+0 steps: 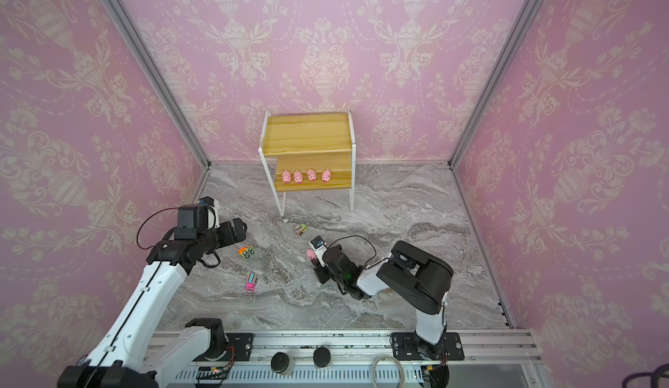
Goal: Organize plastic toys on shelves
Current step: Pick up the plastic toy from the center of the table.
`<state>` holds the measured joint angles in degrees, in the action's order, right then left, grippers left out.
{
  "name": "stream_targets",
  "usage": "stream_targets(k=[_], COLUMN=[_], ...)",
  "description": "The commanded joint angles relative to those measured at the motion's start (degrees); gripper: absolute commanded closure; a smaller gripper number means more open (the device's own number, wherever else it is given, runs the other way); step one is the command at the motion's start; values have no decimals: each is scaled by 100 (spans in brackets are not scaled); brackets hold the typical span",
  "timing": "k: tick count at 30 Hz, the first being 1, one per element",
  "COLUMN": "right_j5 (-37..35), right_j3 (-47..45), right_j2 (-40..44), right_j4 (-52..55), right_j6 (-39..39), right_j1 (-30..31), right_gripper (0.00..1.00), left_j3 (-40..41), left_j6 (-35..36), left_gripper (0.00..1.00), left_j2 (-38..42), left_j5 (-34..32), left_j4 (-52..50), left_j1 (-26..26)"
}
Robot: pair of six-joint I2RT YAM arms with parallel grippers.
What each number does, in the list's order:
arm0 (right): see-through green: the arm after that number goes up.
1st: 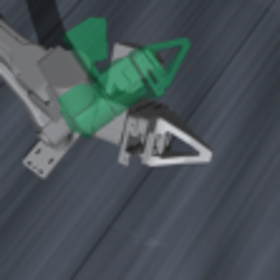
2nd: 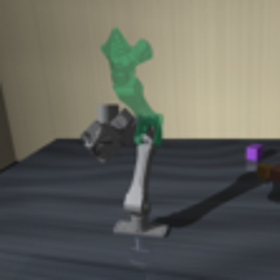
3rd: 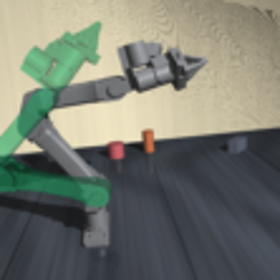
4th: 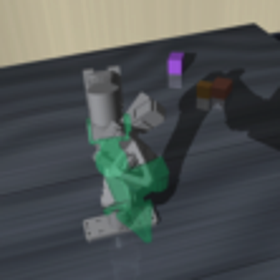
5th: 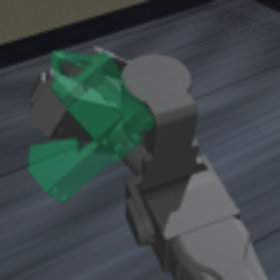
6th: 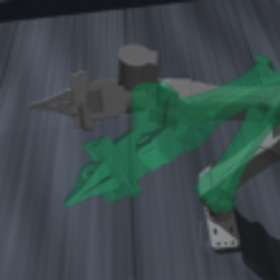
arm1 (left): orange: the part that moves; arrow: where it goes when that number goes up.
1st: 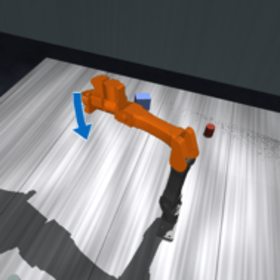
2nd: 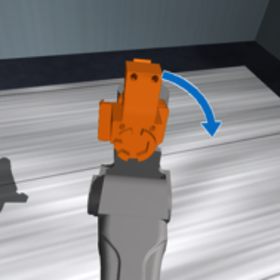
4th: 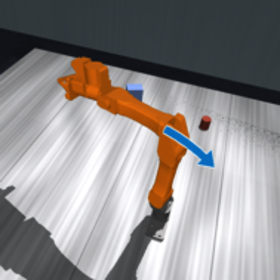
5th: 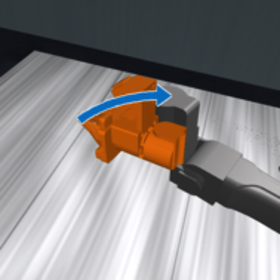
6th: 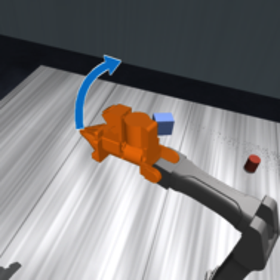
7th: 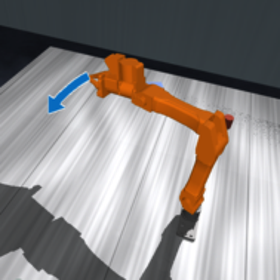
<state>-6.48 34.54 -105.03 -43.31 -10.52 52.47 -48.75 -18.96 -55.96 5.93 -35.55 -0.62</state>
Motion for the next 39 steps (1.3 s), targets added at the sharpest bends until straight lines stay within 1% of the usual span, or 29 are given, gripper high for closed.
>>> stream_targets(k=[1,7,10,14,23,29,34,39], right_j5=[34,-23,-99,-322,-1531,-2256,-2509,-2682], right_j3=[-33,-44,12,133,821,1503,1954,2295], right_j2=[-51,495,867,1407,2304,2340,2145,1974], right_j4=[-195,65,417,973,2544,3342,3574,3745], right_j6=[-13,-15,-13,-24,-252,-512,-709,-858], right_j1=[-28,-35,-32,-34,-30,-125,-269,-394], right_gripper=[78,87,89,90,91,90,90,91], left_j3=[50,50,50,50,48,100,233,299], left_j6=[95,90,88,84,94,155,263,456], left_gripper=[1,1,1,1,1,1,1,1], left_j2=[-20,-6,7,40,123,241,449,742], left_j5=[100,101,127,171,218,446,670,669], left_j4=[4,9,26,31,57,216,490,708], left_j1=[-52,-52,-53,-61,-149,-402,-684,-1213])
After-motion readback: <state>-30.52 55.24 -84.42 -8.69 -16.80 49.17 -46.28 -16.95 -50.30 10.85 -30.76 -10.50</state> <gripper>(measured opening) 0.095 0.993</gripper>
